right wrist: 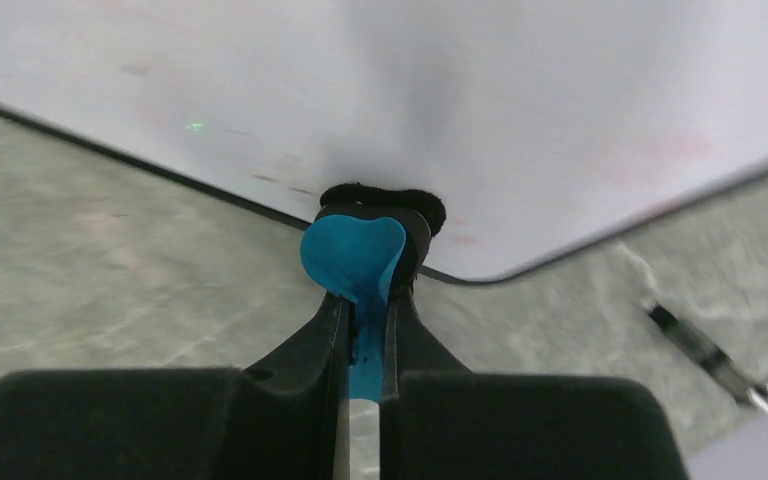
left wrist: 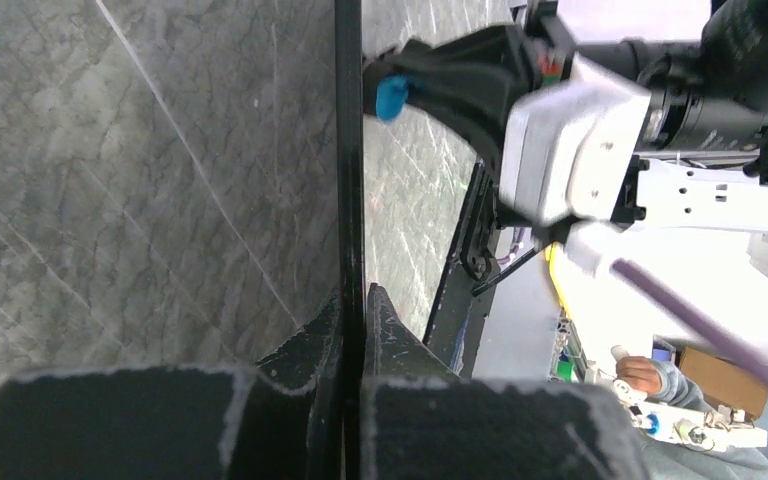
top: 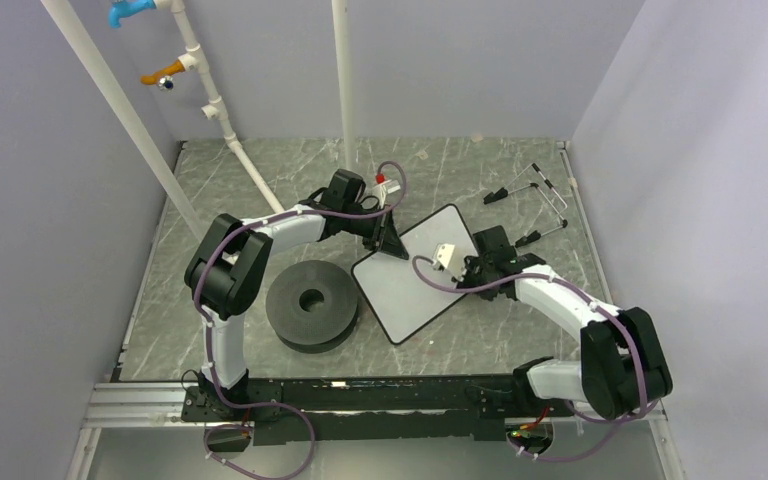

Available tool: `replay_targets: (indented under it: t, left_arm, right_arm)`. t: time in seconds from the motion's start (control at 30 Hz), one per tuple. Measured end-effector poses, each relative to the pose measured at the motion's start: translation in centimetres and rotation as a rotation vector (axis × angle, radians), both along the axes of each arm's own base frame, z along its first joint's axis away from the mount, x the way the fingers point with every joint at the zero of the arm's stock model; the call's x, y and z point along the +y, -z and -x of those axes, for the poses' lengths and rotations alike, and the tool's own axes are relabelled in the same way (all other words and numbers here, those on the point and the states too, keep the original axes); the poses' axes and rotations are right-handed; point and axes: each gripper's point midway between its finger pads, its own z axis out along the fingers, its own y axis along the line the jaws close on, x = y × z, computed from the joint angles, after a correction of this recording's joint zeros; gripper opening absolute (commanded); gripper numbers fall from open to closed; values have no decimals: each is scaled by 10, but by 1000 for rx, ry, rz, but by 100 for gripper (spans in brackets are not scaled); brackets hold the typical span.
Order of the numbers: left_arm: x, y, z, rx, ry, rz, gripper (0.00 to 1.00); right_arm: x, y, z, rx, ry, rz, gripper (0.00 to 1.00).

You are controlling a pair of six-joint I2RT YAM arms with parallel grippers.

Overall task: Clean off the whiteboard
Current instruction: Erase the whiteboard at the center of the board.

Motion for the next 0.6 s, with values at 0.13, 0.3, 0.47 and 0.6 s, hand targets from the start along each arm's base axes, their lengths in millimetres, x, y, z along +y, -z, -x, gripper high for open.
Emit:
replay_targets:
  t: [0.13,0.3,0.47,0.6]
  left_arm:
    - [0,0,-1,0,-5,0,0]
    - [0,0,-1,1,-6,1,0]
    - [1,0,-1,7,-8,-1,0]
    - [2,0,-3,8,-13,-1,0]
  right_arm:
    - [-27,-8,-25,-75,167,14,0]
    - [-44,-4,-34,-67,232,45,0]
    - [-23,3,-16,7,117,34,0]
    - [6,0,-3,25,7,-2,0]
